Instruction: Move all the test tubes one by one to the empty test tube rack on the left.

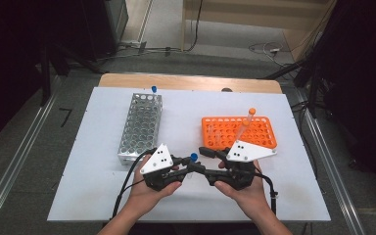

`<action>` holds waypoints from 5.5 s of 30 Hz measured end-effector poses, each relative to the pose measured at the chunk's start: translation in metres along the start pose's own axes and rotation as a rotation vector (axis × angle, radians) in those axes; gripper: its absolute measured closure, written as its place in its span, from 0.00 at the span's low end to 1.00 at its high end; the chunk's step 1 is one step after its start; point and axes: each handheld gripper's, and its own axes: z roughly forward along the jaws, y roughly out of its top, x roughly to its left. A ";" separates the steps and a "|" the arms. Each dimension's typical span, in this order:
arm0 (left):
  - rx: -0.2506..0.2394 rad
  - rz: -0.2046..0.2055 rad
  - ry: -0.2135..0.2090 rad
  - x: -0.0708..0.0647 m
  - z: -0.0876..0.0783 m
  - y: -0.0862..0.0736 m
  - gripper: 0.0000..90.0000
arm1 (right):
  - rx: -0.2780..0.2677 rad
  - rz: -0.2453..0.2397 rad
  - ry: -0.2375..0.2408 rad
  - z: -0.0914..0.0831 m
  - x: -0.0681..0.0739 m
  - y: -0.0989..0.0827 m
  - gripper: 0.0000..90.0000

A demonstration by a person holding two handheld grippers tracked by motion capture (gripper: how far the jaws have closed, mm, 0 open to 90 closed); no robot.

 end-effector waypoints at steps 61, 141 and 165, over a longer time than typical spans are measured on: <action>-0.165 -0.116 0.427 0.159 -0.028 0.042 0.86 | -0.003 0.152 -0.205 -0.118 -0.094 -0.104 0.00; 0.037 -0.165 0.681 0.204 0.018 0.035 0.84 | -0.027 0.155 -0.224 -0.121 -0.099 -0.106 0.00; 0.051 -0.160 0.670 0.199 0.022 0.036 0.86 | -0.029 0.159 -0.225 -0.122 -0.099 -0.107 0.00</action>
